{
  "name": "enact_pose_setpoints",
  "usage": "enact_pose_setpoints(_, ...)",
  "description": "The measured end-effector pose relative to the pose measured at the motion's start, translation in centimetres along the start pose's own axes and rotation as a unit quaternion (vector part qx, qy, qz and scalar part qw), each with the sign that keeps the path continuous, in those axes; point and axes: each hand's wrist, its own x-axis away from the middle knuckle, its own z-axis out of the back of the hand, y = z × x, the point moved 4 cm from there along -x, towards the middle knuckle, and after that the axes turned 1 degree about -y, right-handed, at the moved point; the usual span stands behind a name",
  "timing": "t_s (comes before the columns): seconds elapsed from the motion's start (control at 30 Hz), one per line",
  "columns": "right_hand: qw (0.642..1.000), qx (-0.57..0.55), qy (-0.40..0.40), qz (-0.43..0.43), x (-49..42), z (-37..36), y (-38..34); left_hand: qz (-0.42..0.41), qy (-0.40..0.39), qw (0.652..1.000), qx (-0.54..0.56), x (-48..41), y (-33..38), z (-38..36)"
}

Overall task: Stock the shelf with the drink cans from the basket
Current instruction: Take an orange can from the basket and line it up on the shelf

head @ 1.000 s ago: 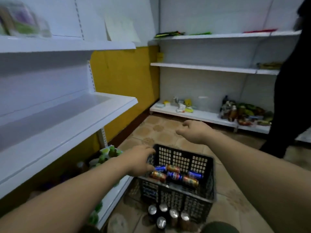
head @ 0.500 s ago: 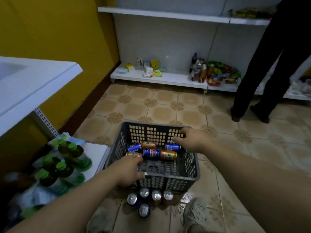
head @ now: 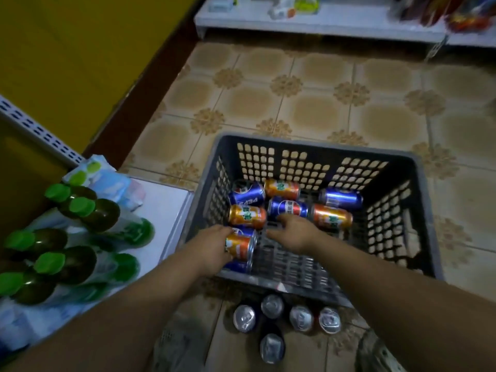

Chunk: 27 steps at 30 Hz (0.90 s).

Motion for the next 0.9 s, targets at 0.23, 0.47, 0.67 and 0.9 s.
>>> enact_pose_setpoints(0.23, 0.990, -0.006, -0.139, 0.015, -9.4, -9.2, 1.0, 0.007, -0.055, 0.998, -0.023, -6.9, -3.2, -3.7)
enact_pose_setpoints(0.47, 0.996, 0.032, -0.075, 0.037, -10.8, -9.4, 1.2, 0.037, -0.056, 0.997, 0.025, -8.2, -4.1, -3.8)
enact_pose_setpoints(0.67, 0.986, -0.160, 0.038, 0.023, -2.5, -4.3, 1.0, 0.015, -0.009, 0.984, 0.176, -3.4, -1.6, -1.2)
enact_pose_setpoints(0.9, 0.914, -0.390, 0.067, 0.086, 11.9, -0.9, -5.0, 0.045, 0.094, 0.856, 0.506, 8.2, 2.9, 7.9)
